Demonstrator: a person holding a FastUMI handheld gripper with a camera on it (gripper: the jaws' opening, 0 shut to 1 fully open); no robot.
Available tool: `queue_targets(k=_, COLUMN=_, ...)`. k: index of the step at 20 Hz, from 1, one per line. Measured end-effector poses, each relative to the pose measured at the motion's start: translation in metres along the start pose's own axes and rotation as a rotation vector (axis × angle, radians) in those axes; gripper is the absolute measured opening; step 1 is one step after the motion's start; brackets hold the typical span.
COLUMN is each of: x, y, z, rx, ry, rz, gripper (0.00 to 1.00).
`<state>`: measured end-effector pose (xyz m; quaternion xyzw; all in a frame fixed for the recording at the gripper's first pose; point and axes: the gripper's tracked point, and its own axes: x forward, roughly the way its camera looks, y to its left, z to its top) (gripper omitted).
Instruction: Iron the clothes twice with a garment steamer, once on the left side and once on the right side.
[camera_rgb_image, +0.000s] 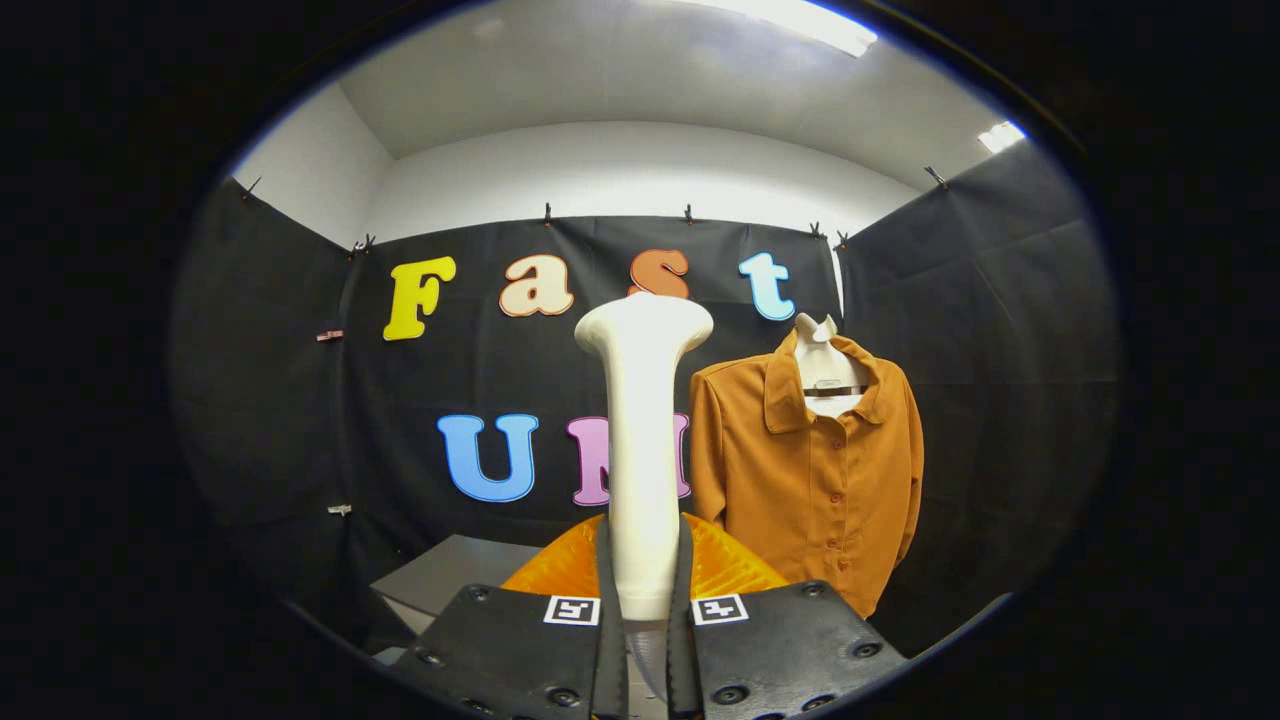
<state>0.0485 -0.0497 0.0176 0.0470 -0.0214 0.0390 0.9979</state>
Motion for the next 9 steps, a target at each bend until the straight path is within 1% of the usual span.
queue_targets(k=9, x=0.0090, y=0.0066, z=-0.0025, rx=-0.005, ry=0.001, rz=0.012, gripper=0.19)
